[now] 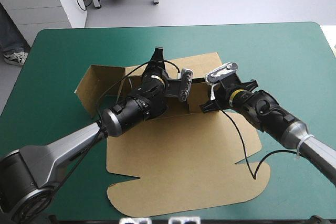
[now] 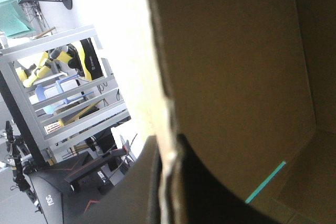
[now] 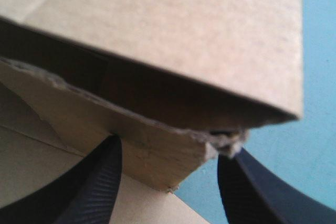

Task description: Fold the box

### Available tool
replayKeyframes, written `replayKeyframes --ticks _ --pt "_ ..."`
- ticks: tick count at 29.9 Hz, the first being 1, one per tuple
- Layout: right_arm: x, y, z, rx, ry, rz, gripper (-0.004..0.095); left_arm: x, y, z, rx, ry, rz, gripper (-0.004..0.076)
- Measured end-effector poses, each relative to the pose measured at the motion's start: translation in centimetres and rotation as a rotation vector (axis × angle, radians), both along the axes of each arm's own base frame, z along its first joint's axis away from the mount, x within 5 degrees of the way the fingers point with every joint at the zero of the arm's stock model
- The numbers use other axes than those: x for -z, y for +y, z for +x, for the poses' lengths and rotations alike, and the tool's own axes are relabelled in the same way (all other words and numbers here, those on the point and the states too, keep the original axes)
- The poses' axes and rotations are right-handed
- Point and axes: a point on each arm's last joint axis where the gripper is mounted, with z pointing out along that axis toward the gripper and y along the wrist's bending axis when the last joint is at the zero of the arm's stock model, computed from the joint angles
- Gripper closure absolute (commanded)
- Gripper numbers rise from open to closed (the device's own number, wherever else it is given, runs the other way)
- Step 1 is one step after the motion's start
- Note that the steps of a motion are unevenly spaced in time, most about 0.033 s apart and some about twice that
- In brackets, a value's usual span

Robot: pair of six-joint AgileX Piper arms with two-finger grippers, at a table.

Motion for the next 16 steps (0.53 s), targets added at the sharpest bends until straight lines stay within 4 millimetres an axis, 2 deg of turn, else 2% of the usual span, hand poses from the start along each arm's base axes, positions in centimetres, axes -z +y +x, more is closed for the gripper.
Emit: replayKeyframes --ticks 10,13,16 --pt "2.0 1.1 1.5 -0.024 0.006 0.020 0.0417 0.0 0.1 0.1 -0.002 0.002 0.010 0.0732" --pt "2.6 1.5 1.9 -0.035 0.002 0.023 0.0526 0.0 0.1 0.1 -0.008 0.004 0.014 0.0732" --pt "2.8 1.5 2.2 -0.041 -0.008 0.026 0.0699 0.0 0.2 0.1 -0.015 0.006 0.018 0.0732"
